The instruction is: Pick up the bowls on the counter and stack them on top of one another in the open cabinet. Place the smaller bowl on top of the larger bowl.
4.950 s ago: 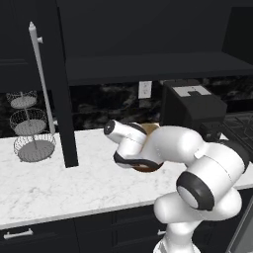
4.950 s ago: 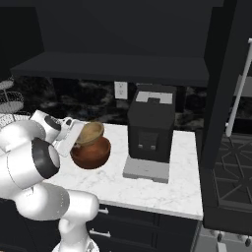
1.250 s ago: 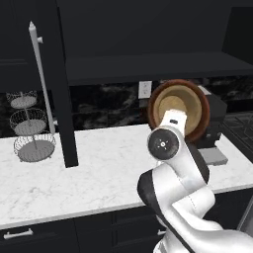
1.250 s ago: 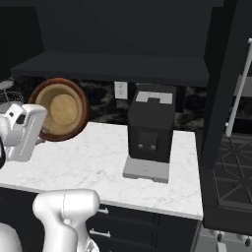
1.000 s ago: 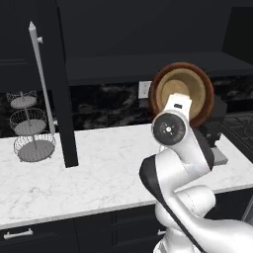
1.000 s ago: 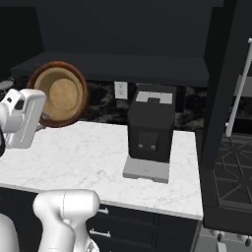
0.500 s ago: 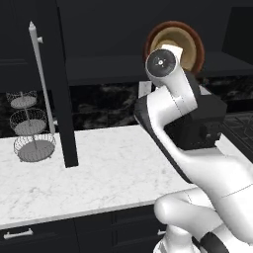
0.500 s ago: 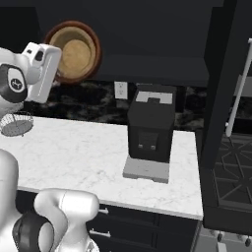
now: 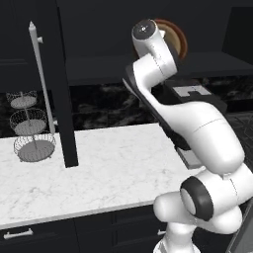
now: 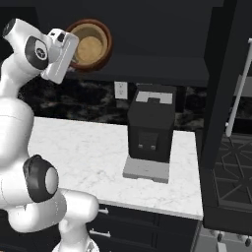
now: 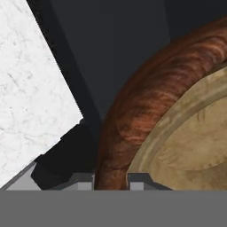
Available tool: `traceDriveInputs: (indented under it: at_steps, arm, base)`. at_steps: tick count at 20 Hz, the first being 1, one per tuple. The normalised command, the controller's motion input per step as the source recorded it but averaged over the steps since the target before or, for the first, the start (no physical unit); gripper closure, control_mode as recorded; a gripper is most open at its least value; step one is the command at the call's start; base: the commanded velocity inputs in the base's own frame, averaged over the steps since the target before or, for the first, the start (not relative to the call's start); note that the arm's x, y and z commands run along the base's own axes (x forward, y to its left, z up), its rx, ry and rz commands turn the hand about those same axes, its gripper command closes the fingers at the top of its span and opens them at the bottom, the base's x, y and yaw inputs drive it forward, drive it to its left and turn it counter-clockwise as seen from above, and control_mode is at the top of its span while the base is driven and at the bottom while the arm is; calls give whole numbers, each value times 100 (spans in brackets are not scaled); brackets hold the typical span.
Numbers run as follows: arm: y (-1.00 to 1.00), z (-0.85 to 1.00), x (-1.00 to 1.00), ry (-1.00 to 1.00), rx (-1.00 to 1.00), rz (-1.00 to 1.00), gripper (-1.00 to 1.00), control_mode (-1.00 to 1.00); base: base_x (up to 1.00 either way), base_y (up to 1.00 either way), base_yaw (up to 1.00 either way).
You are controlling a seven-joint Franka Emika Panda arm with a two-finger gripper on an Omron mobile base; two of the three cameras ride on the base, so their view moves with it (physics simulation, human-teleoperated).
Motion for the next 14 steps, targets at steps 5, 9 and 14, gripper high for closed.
traceDriveInputs:
  at_steps: [5,9,14]
  arm:
    - [0,0,100,1,0,0,-100,-100]
    - [0,-8,100,0,0,0,-100,-100]
    - [-3,-19,-55,-17,0,-2,-100,-100]
  base:
    - [0,0,0]
    - [0,0,0]
    - [0,0,0]
